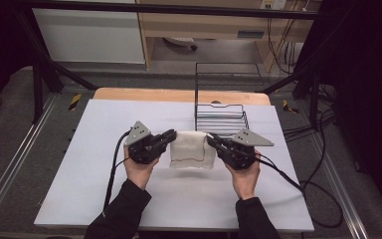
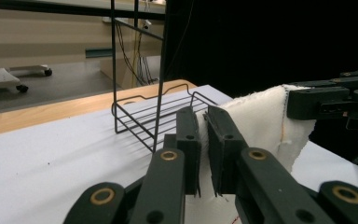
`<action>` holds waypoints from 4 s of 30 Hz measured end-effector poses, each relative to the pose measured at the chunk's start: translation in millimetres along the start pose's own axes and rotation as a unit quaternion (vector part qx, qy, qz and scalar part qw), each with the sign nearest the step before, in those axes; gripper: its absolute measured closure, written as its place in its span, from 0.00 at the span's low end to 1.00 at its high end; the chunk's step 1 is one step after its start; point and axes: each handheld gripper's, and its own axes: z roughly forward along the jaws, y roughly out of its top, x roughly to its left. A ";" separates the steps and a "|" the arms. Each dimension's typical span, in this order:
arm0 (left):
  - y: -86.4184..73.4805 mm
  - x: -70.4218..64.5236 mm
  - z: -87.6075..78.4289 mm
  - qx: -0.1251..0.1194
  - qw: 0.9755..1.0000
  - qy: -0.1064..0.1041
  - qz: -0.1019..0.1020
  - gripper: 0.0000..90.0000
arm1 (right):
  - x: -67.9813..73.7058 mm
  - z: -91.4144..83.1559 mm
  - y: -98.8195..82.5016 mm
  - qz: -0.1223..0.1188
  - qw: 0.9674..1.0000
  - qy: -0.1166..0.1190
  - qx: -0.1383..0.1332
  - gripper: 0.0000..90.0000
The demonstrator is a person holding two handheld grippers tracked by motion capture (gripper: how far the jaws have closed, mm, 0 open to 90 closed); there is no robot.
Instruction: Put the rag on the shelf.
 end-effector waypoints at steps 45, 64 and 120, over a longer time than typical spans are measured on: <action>71.5 -15.2 6.5 -0.072 0.997 -0.005 0.025 0.93 | -7.7 -22.6 62.8 -0.015 0.995 -0.035 -0.097 0.92; 107.1 -23.2 15.1 -0.099 0.995 -0.010 0.032 0.93 | -15.4 -34.9 97.1 -0.034 0.990 -0.057 -0.125 0.92; 200.0 -16.3 53.6 -0.141 0.989 0.009 0.038 0.93 | -47.5 -30.5 185.7 -0.049 0.980 -0.105 -0.159 0.92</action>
